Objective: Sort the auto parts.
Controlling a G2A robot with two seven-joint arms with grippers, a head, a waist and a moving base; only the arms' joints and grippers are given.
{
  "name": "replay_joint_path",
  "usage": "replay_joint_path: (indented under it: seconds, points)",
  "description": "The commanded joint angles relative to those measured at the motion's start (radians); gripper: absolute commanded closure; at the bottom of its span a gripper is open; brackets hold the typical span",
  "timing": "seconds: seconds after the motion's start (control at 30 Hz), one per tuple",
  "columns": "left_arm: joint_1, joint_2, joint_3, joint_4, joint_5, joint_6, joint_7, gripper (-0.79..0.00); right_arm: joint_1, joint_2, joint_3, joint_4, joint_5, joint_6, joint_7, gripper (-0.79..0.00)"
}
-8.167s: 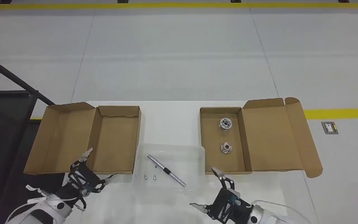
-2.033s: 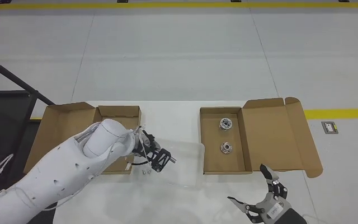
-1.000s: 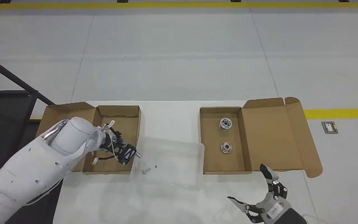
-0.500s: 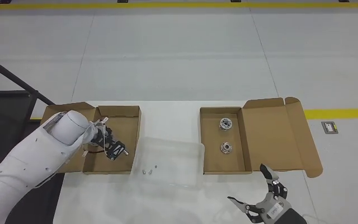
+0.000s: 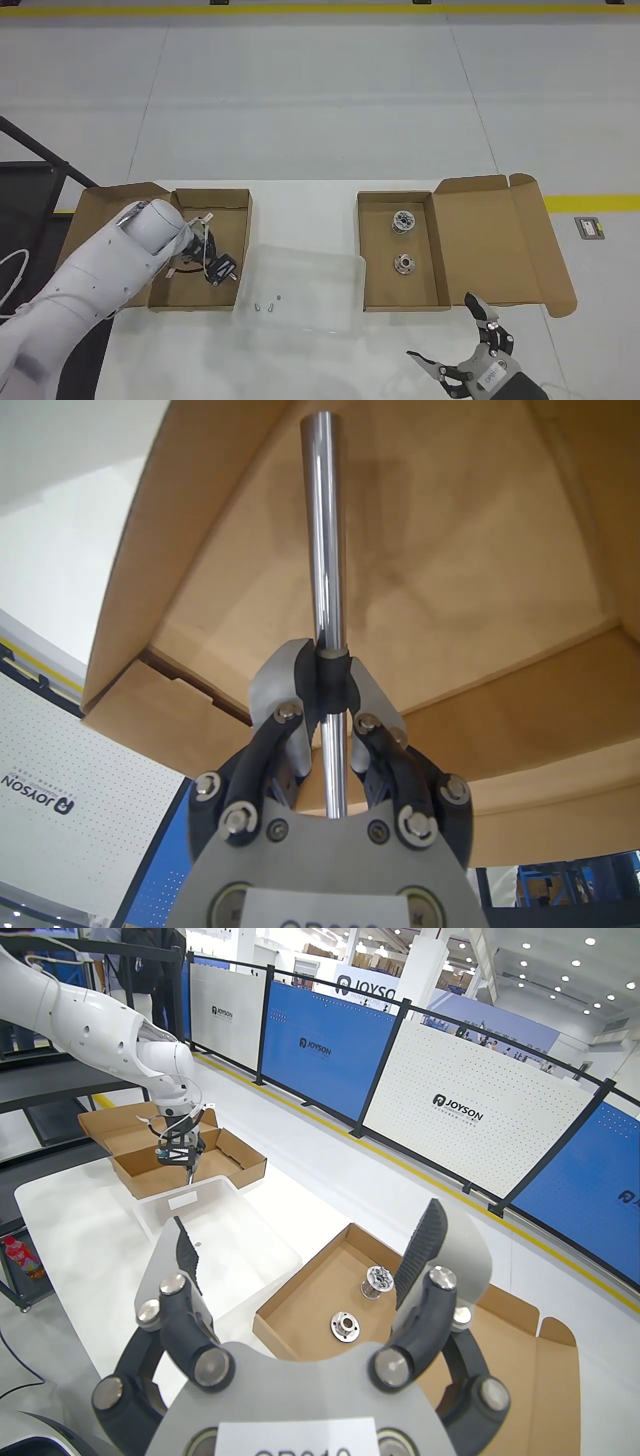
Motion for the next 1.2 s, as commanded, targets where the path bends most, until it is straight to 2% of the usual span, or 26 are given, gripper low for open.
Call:
replay_joint_path:
  seconds: [0.0, 0.07, 0.1, 0.37, 0.57, 0.6, 0.8, 0.83, 0.97, 1.17]
  points:
    - [-0.001, -0.018, 0.0, 0.031, 0.006, 0.008, 0.011, -0.092, 0.0, 0.0, 0.0, 0.0, 0.0, 0.0, 0.0, -0.785]
    - [-0.003, -0.035, 0.0, 0.058, 0.01, 0.011, 0.02, -0.246, 0.0, 0.0, 0.0, 0.0, 0.0, 0.0, 0.0, -0.785]
    - [-0.004, -0.042, 0.0, 0.071, 0.013, 0.014, 0.023, -0.299, 0.0, 0.0, 0.0, 0.0, 0.0, 0.0, 0.0, -0.785]
    - [-0.03, -0.085, -0.007, 0.173, -0.008, 0.041, 0.064, -0.477, 0.0, 0.0, 0.0, 0.0, 0.0, 0.0, 0.0, -0.785]
    - [-0.064, -0.08, -0.038, 0.2, -0.048, 0.08, 0.116, -0.606, 0.0, 0.0, 0.0, 0.0, 0.0, 0.0, 0.0, -0.785]
    - [-0.07, -0.075, -0.045, 0.199, -0.055, 0.078, 0.122, -0.646, 0.0, 0.0, 0.0, 0.0, 0.0, 0.0, 0.0, -0.785]
    - [-0.089, -0.029, -0.085, 0.121, -0.08, 0.041, 0.131, -0.683, 0.0, 0.0, 0.0, 0.0, 0.0, 0.0, 0.0, -0.785]
    - [-0.09, -0.018, -0.091, 0.097, -0.081, 0.028, 0.131, -0.711, 0.0, 0.0, 0.0, 0.0, 0.0, 0.0, 0.0, -0.785]
    - [-0.084, 0.034, -0.126, -0.031, -0.098, -0.028, 0.147, -0.785, 0.0, 0.0, 0.0, 0.0, 0.0, 0.0, 0.0, -0.785]
    - [-0.046, 0.132, -0.191, -0.293, -0.109, -0.123, 0.135, -0.785, 0.0, 0.0, 0.0, 0.0, 0.0, 0.0, 0.0, -0.785]
